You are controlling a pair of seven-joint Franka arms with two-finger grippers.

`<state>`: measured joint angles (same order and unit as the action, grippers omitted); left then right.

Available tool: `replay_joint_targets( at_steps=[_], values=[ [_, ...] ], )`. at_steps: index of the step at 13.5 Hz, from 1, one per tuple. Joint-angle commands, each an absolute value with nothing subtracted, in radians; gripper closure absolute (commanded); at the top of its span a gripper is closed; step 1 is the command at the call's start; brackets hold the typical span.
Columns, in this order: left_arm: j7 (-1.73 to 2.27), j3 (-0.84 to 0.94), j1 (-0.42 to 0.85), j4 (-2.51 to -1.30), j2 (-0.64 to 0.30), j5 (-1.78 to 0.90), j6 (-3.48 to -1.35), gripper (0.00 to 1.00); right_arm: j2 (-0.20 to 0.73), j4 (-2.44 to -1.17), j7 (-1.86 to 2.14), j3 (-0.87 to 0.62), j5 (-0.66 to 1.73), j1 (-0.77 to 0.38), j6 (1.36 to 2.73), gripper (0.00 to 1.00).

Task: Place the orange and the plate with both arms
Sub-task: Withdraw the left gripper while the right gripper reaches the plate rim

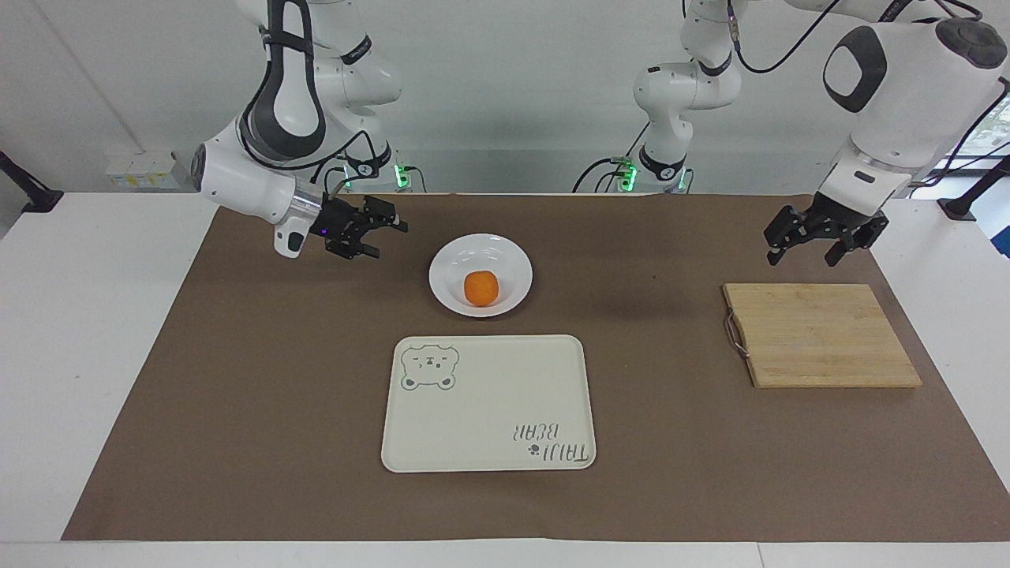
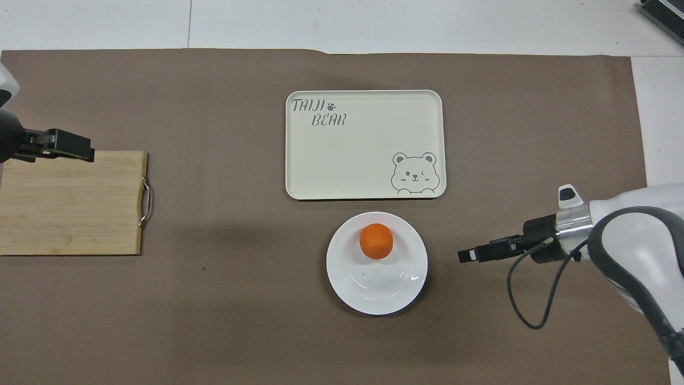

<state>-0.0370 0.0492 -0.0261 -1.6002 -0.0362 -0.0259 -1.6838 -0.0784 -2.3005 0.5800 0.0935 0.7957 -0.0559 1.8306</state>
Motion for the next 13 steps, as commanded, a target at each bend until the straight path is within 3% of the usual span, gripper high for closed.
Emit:
replay_joint_targets(
  at_steps=[1, 6, 13],
  values=[
    [-0.046, 0.051, -0.041, -1.606, 0.021, -0.031, -1.577, 0.0, -0.046, -2.345, 0.639, 0.091, 0.892, -0.084, 1.87, 0.0],
    [-0.055, 0.054, -0.038, -1.615, 0.047, -0.026, -1.503, 0.0, 0.038, -2.422, 0.81, 0.091, 0.994, -0.095, 1.944, 0.0],
    [-0.049, 0.055, -0.031, -1.62, 0.046, -0.009, -1.565, 0.0, 0.064, -2.485, 0.808, 0.091, 1.117, -0.162, 2.012, 0.0]
  ],
)
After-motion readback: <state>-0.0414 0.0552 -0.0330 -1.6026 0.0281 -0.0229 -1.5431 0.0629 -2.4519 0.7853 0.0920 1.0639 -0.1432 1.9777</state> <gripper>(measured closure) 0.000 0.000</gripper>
